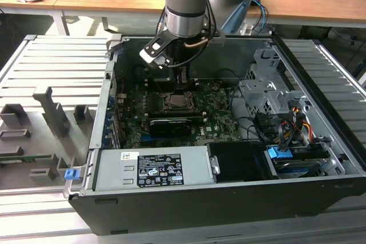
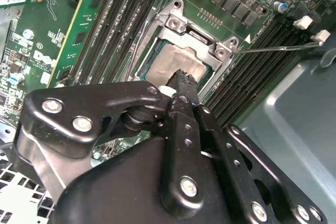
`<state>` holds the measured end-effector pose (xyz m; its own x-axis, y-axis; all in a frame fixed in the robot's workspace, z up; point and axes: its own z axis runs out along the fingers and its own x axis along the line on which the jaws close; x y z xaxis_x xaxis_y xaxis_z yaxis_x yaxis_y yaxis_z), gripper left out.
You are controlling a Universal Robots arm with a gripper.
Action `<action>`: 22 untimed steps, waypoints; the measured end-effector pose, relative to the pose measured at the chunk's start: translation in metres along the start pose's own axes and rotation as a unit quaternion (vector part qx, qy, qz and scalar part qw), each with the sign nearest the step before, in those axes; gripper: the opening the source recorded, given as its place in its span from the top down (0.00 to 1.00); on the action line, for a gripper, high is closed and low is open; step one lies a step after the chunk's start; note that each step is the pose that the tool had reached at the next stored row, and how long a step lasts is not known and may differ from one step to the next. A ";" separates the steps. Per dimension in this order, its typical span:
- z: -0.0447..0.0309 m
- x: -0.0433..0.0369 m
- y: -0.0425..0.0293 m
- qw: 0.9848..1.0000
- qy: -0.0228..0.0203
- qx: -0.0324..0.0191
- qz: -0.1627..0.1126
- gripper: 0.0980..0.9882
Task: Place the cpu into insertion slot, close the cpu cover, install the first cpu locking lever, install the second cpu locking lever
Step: 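Close the cpu cover, then install the first cpu locking lever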
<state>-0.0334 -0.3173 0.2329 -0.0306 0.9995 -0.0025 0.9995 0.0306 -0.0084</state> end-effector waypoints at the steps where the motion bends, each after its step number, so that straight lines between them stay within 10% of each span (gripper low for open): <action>1: 0.0000 0.0000 -0.0002 1.000 0.000 0.000 0.000 0.99; 22: -0.0121 0.0000 -0.0012 1.000 -0.002 0.000 0.000 0.99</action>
<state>-0.0345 -0.3173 0.2450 -0.0306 0.9995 -0.0058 0.9995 0.0305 -0.0084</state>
